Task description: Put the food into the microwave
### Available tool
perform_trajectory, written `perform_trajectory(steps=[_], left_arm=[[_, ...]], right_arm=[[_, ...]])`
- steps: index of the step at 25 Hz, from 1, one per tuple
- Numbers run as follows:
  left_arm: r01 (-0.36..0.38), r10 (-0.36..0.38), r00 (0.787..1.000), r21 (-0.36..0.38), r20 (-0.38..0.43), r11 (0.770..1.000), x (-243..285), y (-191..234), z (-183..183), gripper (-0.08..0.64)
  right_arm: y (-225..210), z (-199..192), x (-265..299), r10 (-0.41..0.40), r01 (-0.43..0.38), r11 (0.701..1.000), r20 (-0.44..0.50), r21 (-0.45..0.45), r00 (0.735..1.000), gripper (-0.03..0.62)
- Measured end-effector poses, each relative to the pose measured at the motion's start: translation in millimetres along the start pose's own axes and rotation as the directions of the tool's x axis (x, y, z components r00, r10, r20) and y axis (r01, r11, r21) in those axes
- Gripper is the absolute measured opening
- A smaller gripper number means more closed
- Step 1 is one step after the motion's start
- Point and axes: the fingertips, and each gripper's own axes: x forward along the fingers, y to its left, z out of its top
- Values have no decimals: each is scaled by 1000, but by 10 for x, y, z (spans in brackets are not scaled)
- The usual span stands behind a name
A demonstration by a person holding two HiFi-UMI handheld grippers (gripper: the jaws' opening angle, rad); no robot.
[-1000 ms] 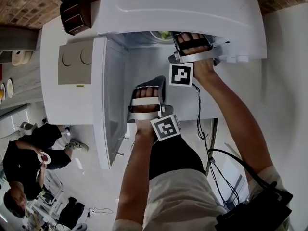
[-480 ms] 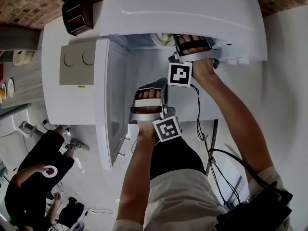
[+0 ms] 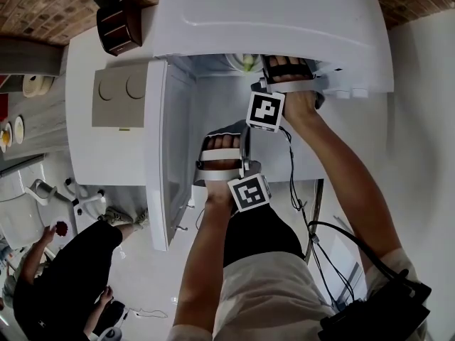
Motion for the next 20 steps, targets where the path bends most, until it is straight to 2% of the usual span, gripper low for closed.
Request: perform_trajectory(steps=[3, 6, 14, 18, 20], left_arm=[[0, 1, 1000, 7, -3, 1000, 1, -4, -8, 5], [20, -20, 1000, -14, 3, 1000, -1, -49, -1, 5], [22, -22, 1000, 4, 0, 1000, 8, -51, -2, 5], [30, -30, 1000, -10, 7, 999, 4, -74, 17, 5], [32, -32, 999, -8, 10, 999, -4, -82, 28, 5]], right_arm=[[-34, -32, 65, -1, 0, 1000, -31, -25, 1000, 107], [-63, 9, 96, 7, -8, 999, -22, -45, 1000, 109], [-54, 34, 70, 43, -43, 999, -5, 18, 999, 115], [-67, 53, 56, 31, -31, 1000, -1, 3, 1000, 117], [-23, 31, 36, 63, -63, 998, -7, -5, 998, 117]])
